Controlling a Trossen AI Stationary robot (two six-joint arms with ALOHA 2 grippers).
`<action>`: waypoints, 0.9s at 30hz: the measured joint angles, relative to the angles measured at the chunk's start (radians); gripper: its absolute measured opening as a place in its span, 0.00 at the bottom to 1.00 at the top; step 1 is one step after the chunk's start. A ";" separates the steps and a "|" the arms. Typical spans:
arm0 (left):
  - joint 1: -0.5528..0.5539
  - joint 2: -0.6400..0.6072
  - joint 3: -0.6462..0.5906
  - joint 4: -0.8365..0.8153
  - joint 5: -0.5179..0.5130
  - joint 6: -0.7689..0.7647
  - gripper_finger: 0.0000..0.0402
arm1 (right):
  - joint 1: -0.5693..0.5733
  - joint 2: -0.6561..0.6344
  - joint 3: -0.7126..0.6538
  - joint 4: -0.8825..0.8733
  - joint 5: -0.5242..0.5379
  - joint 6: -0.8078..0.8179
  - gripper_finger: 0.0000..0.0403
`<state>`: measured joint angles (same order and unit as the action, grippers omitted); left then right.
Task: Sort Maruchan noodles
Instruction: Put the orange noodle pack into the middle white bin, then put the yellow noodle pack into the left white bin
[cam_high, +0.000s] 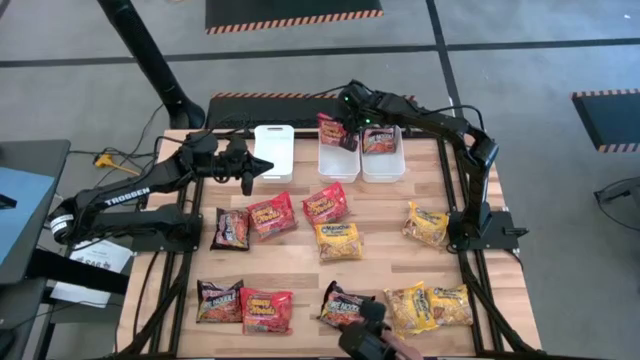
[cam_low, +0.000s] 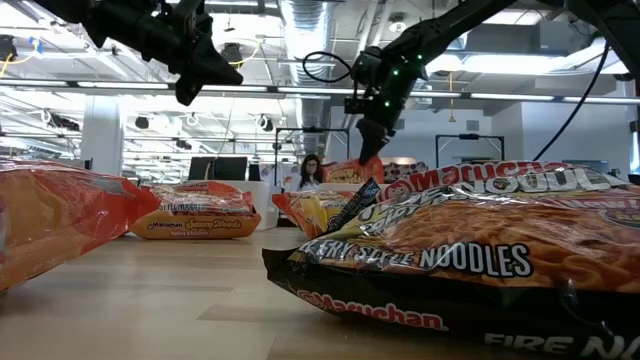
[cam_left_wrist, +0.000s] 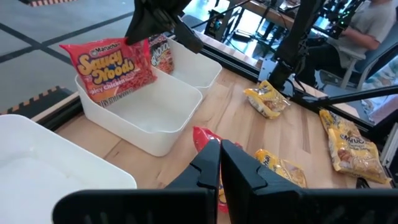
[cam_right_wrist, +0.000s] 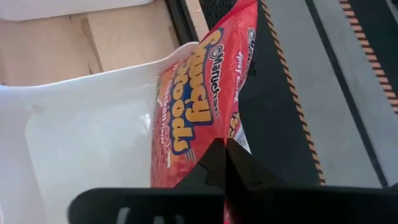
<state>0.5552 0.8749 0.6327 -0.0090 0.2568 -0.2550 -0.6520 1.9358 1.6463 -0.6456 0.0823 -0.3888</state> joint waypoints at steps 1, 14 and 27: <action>0.000 0.000 0.000 0.000 -0.002 0.000 0.00 | -0.003 0.000 0.000 0.001 0.000 0.008 0.05; 0.000 0.000 0.000 -0.043 -0.012 0.002 0.00 | 0.011 0.000 0.000 -0.001 0.052 0.049 0.29; 0.000 0.000 0.000 -0.084 -0.015 -0.001 0.00 | 0.075 -0.082 0.002 -0.036 0.061 0.095 0.45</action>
<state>0.5552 0.8753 0.6327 -0.0929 0.2420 -0.2562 -0.5775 1.8537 1.6482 -0.6813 0.1429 -0.2939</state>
